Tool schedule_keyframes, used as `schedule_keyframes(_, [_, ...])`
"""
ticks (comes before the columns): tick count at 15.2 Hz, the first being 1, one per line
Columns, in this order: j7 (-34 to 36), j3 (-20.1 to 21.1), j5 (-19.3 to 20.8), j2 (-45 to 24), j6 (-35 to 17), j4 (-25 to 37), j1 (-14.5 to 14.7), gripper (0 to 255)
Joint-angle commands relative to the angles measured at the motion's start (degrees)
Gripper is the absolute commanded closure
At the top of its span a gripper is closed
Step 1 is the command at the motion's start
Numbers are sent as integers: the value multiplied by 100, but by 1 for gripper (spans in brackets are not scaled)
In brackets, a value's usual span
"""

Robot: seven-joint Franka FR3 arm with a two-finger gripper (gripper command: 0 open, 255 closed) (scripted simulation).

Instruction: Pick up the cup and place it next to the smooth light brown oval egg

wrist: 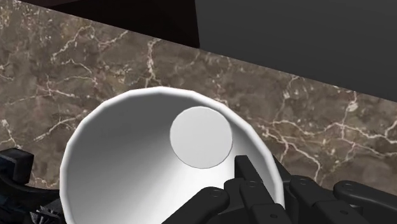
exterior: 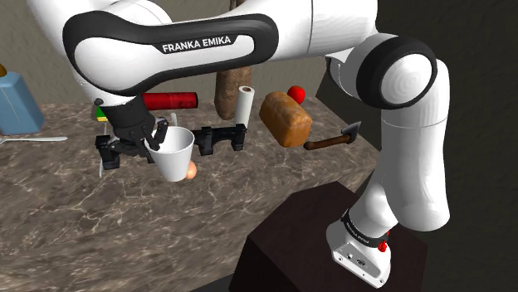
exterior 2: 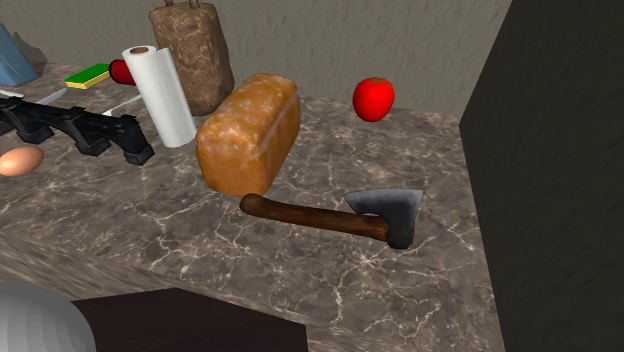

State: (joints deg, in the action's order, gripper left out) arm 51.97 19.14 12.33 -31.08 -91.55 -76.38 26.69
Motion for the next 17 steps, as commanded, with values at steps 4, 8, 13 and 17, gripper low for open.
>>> schedule_keyframes(4, [32,-15,25,-57,-353,-298,-27,255])
schedule_keyframes(8, [64,-28,53,-130,-608,-486,-37,255])
schedule_keyframes(13, [65,-25,55,-130,-608,-486,-39,255])
schedule_keyframes(17, [54,-25,53,-113,-628,-522,-55,0])
